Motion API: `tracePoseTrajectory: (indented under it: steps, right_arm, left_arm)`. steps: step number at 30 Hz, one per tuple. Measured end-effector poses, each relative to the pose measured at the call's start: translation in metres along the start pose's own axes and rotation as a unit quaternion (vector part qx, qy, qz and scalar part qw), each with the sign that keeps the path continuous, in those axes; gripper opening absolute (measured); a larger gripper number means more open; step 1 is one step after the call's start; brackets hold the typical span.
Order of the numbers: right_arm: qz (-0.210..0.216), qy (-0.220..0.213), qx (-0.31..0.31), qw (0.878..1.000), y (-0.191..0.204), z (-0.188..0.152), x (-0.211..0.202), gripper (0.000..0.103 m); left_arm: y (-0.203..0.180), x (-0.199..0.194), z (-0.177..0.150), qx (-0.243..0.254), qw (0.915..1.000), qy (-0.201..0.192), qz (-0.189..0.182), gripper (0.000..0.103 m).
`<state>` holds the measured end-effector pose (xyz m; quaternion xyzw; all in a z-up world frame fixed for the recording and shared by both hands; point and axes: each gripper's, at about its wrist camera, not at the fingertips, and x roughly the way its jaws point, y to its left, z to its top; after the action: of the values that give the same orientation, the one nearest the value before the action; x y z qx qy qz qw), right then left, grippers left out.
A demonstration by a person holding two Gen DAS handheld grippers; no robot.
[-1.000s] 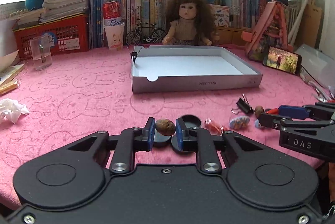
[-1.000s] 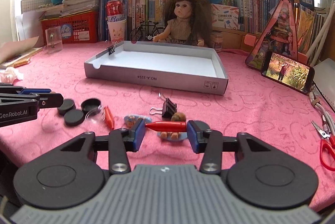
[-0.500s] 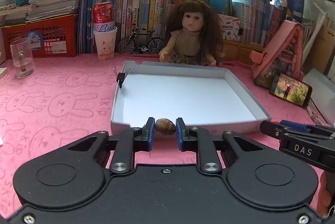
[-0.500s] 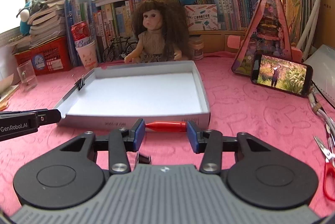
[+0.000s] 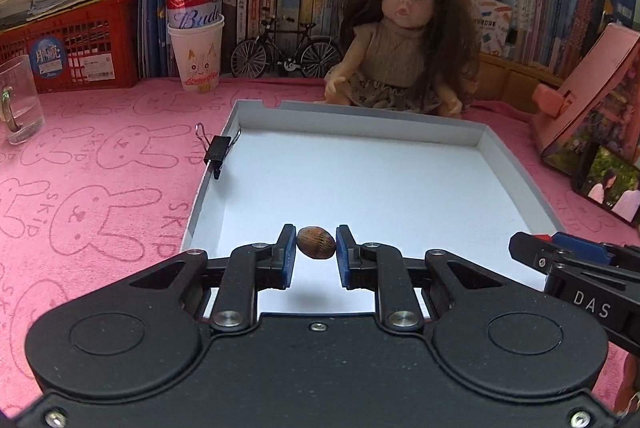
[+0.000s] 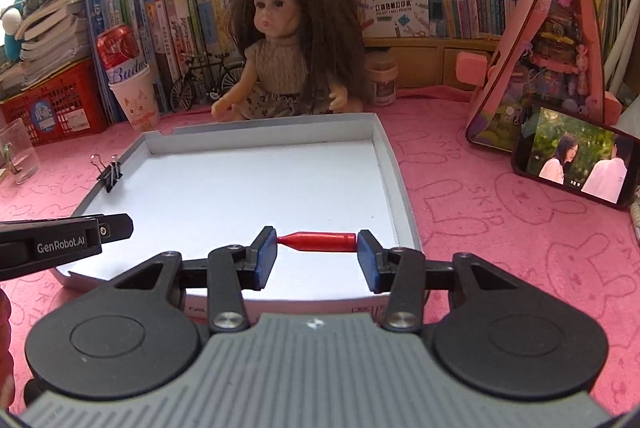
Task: Organize rigid objects
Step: 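Carry the nut and crayon over the white tray while both grippers open to drop them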
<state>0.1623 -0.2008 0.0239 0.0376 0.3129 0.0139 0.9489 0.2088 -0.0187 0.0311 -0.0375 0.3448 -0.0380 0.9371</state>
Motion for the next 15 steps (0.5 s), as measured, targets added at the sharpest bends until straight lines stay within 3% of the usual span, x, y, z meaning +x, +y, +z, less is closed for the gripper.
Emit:
tracePoseTrajectory:
  steps: [15]
  right_arm:
    - [-0.009, 0.039, 0.012, 0.999, -0.006, -0.001, 0.031, 0.050]
  left_arm:
    - [-0.009, 0.025, -0.008, 0.008, 0.9996, 0.022, 0.013, 0.020]
